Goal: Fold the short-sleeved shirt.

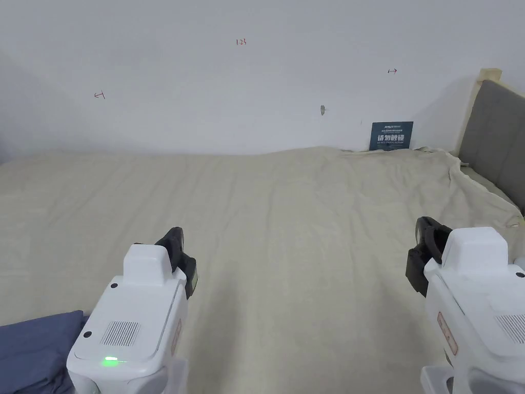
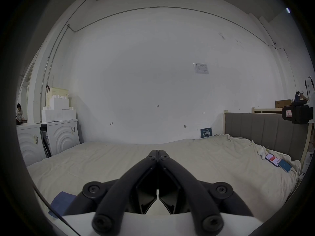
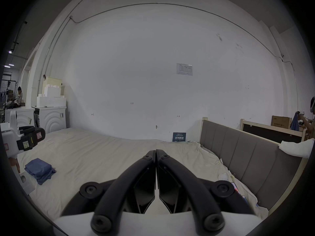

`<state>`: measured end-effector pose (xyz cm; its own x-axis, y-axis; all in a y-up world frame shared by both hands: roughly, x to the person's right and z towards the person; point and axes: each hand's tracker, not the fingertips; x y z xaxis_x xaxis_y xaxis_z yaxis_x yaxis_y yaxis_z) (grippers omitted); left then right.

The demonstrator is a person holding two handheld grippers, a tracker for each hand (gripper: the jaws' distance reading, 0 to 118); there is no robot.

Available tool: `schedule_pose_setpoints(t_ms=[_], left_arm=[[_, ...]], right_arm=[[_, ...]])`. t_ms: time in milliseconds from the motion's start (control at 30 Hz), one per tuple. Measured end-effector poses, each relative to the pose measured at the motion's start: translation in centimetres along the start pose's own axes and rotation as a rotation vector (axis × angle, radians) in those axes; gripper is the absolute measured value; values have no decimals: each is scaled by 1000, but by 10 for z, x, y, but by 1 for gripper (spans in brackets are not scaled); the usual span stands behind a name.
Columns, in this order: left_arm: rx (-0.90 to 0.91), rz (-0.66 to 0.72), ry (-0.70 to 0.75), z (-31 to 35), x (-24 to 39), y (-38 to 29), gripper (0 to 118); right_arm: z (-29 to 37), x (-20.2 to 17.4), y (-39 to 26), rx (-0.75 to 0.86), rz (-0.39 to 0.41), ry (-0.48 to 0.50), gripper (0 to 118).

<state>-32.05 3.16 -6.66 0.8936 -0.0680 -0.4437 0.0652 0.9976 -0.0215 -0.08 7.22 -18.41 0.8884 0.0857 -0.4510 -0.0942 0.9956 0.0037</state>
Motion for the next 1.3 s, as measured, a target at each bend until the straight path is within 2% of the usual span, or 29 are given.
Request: schedule_pose_setpoints(t_ms=[1300], left_arm=[[12,32,18,0,-5,2,0]], right_arm=[[5,-8,6,-1,0,1,1]])
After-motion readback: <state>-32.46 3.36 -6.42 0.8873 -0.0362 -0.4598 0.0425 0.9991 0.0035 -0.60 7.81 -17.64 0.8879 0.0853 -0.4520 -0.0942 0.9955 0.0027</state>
